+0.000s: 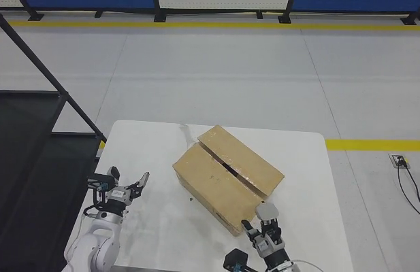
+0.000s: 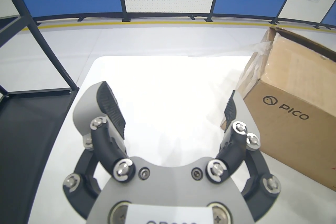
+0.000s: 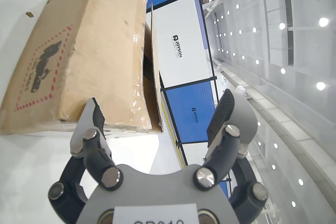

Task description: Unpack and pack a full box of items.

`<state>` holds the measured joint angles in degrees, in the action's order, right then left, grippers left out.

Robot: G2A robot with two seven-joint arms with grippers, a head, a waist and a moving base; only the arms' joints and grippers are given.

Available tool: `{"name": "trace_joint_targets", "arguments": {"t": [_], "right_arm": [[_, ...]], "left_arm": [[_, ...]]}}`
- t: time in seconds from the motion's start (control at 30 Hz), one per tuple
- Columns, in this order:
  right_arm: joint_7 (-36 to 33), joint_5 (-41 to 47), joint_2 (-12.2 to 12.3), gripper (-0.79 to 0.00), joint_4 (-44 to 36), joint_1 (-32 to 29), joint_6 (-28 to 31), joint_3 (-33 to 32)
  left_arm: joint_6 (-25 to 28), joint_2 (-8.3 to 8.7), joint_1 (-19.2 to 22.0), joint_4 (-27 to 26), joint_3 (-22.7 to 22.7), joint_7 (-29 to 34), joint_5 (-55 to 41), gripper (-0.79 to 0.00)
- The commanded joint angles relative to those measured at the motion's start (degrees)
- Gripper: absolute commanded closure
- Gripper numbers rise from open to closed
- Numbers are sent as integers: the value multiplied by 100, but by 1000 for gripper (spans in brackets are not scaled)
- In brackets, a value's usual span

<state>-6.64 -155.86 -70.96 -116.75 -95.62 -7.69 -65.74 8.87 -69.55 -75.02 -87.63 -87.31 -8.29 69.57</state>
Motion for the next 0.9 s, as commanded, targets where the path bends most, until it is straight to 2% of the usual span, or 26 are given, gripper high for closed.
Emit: {"name": "trace_joint_targets", "arguments": {"t": [0.0, 0.2, 0.4, 0.63, 0.87], "right_arm": [[149, 223, 5, -785, -92, -74, 27, -42], [771, 547, 60, -785, -234, -316, 132, -290], [1277, 855, 83, -785, -76, -366, 433, -259], [939, 833, 15, -785, 351, -4, 295, -40], [656, 955, -38, -785, 608, 251, 217, 2]], "left_arm": [[-7, -4, 105, 76, 34, 36, 43, -785], [-177, -19, 470, 368, 135, 117, 243, -785], [-178, -69, 1100, 1066, 481, 27, 539, -785], [-105, -164, 1748, 1899, 943, -187, 707, -785], [-19, -223, 2012, 2305, 1190, -302, 779, -785]]}}
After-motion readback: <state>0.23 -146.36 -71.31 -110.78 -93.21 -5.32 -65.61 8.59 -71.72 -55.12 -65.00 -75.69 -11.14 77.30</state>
